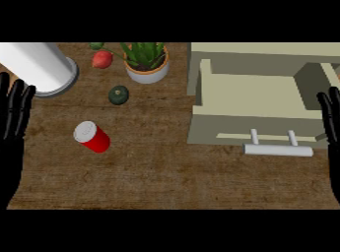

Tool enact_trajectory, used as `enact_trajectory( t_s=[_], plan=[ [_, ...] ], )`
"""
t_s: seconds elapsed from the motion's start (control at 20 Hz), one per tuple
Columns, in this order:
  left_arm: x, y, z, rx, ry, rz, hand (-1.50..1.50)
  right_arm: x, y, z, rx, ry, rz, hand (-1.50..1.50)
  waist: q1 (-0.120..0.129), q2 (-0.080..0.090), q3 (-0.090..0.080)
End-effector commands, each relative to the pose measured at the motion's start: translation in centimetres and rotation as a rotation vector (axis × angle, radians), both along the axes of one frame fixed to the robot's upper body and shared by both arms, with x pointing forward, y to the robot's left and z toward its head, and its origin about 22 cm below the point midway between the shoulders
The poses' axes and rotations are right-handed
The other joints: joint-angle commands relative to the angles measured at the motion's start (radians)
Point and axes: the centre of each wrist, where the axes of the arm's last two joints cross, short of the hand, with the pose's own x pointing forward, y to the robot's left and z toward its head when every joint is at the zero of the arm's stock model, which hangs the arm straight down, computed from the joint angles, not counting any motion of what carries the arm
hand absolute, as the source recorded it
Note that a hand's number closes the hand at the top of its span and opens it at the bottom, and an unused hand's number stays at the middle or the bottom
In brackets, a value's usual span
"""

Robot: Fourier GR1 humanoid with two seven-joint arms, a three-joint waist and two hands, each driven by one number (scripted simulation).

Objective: Pick up the can, place it into the drawer and close the drawer

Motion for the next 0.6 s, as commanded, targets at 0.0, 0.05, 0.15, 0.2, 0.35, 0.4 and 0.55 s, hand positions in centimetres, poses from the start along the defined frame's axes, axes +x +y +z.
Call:
enact_trajectory(
  t_s=[0.0,0.05,0.15,0.2,0.35,0.4,0.55],
  plan=[
    [0.6,0.5,1.2,-0.008,-0.006,-0.136,-1.50,0.3,1.2,-0.5,-0.014,-0.020,0.043,-1.50,-0.034,0.006,0.010],
    [-0.4,0.4,0.7,-0.007,-0.010,-0.283,-1.50,-0.2,0.2,1.0,-0.021,-0.031,0.015,-1.50,-0.033,0.004,0.008],
    [0.0,-0.5,-0.2,-0.026,-0.016,-0.538,-1.50,-0.1,0.4,0.1,-0.006,-0.032,0.022,-1.50,-0.045,0.007,0.006],
    [0.4,-1.5,0.5,0.005,-0.029,-0.658,-1.50,0.2,0.9,0.7,-0.008,-0.052,0.024,-1.50,-0.055,0.009,0.006],
    [0.6,1.8,-2.9,0.165,0.319,-0.656,-1.50,-0.3,0.1,-2.0,0.019,0.251,-0.062,-1.50,-0.059,0.020,0.006],
    [0.2,3.6,-2.9,0.165,0.347,-0.668,-1.50,-1.2,-0.7,-2.3,0.015,0.272,-0.083,-1.50,-0.053,0.012,0.007],
    [0.8,7.6,-1.6,0.174,0.354,-0.733,-1.50,-0.8,-0.6,-1.7,0.020,0.296,-0.081,-1.50,-0.034,0.008,0.008]
  ],
)
